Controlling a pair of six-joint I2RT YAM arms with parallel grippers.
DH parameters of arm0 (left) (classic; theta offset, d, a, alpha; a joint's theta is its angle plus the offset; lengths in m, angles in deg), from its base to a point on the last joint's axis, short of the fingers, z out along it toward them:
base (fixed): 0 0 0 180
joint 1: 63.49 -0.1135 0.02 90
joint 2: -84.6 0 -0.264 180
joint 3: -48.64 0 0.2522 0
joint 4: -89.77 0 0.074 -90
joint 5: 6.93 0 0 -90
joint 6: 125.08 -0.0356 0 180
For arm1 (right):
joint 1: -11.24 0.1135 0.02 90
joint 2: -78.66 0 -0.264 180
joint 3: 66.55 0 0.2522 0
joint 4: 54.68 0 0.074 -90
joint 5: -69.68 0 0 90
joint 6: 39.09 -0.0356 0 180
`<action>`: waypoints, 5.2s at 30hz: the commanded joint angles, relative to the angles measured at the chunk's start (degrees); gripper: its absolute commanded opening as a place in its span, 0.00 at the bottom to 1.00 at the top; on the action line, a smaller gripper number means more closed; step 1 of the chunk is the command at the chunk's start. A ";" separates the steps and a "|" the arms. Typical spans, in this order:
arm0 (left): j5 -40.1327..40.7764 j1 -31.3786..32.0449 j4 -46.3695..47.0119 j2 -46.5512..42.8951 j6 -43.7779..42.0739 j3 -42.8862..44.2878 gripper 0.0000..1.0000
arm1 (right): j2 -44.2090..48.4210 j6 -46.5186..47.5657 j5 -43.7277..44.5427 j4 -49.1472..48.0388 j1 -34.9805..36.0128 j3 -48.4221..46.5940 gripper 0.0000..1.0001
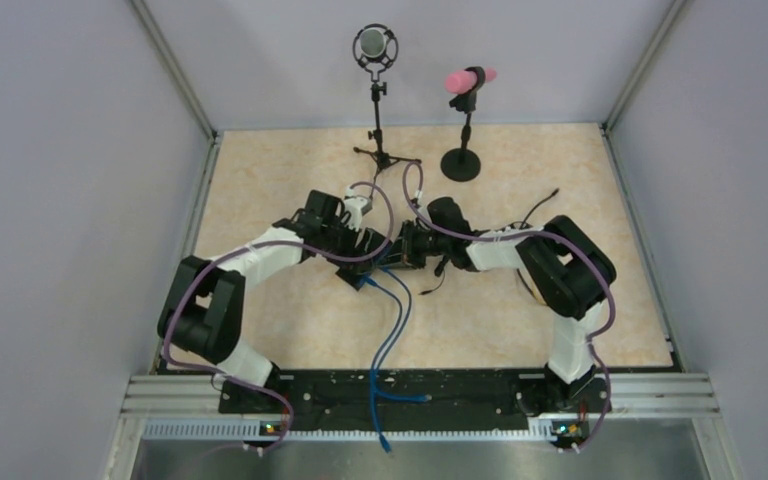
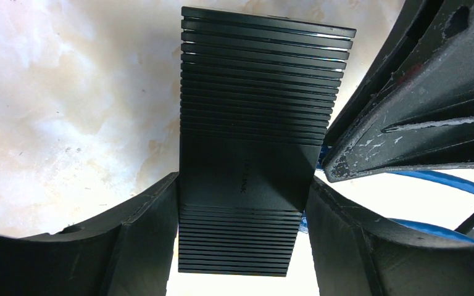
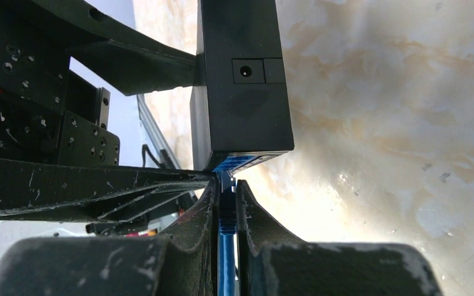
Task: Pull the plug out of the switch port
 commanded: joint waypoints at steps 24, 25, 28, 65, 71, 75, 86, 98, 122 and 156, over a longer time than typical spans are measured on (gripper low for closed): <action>9.84 -2.89 -3.06 6.70 -0.21 4.02 0.00 | -1.94 -7.08 -11.76 -15.62 -2.65 1.57 0.00; 9.87 -2.88 -3.05 6.63 -0.27 3.94 0.00 | -1.78 -5.69 -11.99 -14.04 -2.65 1.11 0.00; 10.32 -2.91 -2.96 6.35 -0.26 3.78 0.00 | -0.78 -3.25 -9.75 -9.69 -2.65 0.89 0.00; 13.49 -3.43 -1.93 2.82 3.59 2.22 0.00 | 14.45 18.04 18.58 25.45 -9.21 -17.41 0.00; 14.07 -3.45 -1.91 1.80 3.61 1.67 0.00 | 14.46 21.88 22.42 30.76 -10.74 -23.83 0.00; 15.13 -3.54 -1.73 0.34 4.17 1.27 0.00 | 12.77 24.68 27.42 35.87 -11.48 -27.22 0.00; 17.75 -4.85 -0.66 -0.79 6.51 -0.18 0.00 | 13.93 26.41 24.36 38.60 -17.33 -33.67 0.00; 14.94 -4.93 -1.62 -0.41 6.92 0.71 0.00 | 3.15 19.46 16.13 27.74 -13.73 -20.90 0.00; 18.27 -5.01 -2.61 -3.95 6.37 -0.49 0.00 | 4.52 23.66 29.26 33.46 -11.98 -25.17 0.32; 25.70 -6.79 -3.30 -12.81 8.89 -6.05 0.00 | -6.70 20.12 32.53 34.96 10.11 -26.56 0.51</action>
